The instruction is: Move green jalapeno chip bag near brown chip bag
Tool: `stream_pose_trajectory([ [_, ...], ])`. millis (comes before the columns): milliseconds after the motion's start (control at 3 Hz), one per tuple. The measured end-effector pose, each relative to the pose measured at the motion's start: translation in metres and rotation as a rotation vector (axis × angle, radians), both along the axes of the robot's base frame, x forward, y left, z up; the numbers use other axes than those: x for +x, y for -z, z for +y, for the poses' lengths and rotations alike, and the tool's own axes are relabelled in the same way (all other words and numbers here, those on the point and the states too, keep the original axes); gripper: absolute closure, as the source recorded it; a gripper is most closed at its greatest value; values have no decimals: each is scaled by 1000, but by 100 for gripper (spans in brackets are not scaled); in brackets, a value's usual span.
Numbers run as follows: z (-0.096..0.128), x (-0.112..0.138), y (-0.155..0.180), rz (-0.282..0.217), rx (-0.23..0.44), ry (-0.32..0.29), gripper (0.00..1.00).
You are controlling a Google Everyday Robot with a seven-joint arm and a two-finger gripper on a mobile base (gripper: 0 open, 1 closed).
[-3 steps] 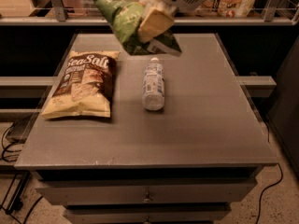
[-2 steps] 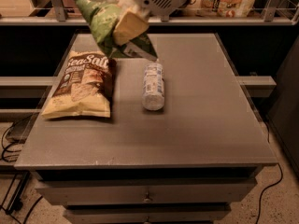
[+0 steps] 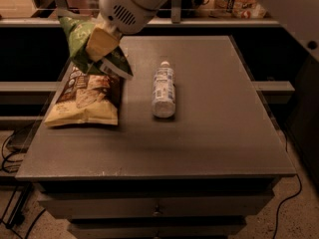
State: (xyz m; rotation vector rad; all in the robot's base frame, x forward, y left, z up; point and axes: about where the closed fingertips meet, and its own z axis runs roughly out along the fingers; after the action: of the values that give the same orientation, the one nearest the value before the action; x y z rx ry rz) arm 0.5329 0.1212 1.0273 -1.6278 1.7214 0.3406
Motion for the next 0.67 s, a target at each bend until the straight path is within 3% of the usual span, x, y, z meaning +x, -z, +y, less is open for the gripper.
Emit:
stream_pose_trajectory([
  [667, 30, 25, 45, 70, -31, 78, 13],
])
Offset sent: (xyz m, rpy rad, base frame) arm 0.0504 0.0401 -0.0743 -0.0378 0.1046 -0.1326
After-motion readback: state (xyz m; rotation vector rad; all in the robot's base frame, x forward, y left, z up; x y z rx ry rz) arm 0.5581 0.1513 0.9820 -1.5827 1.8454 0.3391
